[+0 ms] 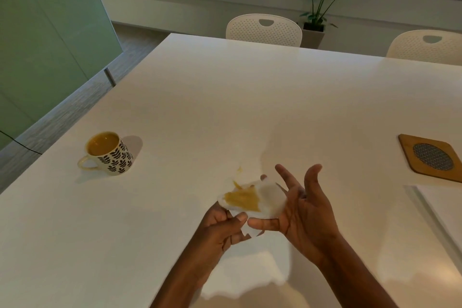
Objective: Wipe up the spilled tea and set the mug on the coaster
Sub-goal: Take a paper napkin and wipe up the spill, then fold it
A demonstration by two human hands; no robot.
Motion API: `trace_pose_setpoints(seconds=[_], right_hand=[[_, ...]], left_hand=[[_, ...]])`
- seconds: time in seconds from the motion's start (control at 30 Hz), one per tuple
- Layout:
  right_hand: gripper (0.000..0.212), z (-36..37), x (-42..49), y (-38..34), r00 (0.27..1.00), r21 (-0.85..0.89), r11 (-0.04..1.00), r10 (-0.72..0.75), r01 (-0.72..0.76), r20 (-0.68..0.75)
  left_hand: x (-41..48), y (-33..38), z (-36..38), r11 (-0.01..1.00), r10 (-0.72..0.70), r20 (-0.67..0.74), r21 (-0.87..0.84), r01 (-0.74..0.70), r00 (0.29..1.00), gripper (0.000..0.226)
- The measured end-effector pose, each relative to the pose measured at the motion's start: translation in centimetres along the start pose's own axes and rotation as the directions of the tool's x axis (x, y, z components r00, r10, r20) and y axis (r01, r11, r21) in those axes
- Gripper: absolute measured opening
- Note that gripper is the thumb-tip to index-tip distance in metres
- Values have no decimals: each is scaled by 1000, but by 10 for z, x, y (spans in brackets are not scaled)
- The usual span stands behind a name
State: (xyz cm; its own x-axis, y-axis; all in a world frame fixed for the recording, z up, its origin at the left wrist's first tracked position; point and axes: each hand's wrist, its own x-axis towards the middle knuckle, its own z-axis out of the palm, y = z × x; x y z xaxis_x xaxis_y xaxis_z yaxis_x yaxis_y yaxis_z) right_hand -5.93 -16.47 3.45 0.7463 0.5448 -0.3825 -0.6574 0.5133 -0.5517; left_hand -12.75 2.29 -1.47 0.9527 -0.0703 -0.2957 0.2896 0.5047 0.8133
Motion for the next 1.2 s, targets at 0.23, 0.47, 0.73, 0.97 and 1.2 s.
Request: trace_pose_setpoints(seconds=[0.23,0.47,0.73,0.97,1.2], right_hand=[[91,-2,5,-2,999,95,995,25,-23,-24],[97,11,8,1,950,125,947,-278,295,-142],[95,33,13,32,756,-517,607,-642,604,130],[99,26,14,28,823,-613,568,-494,549,279],[112,26,18,13,909,-591,691,-342,415,238]], left_hand=[[1,-3,-5,994,-2,-62,-113,-5,998,47],[-6,-9,9,936,16,-286,-332,-114,958,37],[-12,-19,53,980,18,-410,-174,-98,912,44],[-15,-20,46,993,52,-433,121,1,900,26],[-23,-12,32,921,117,-265,389,-4,957,19]])
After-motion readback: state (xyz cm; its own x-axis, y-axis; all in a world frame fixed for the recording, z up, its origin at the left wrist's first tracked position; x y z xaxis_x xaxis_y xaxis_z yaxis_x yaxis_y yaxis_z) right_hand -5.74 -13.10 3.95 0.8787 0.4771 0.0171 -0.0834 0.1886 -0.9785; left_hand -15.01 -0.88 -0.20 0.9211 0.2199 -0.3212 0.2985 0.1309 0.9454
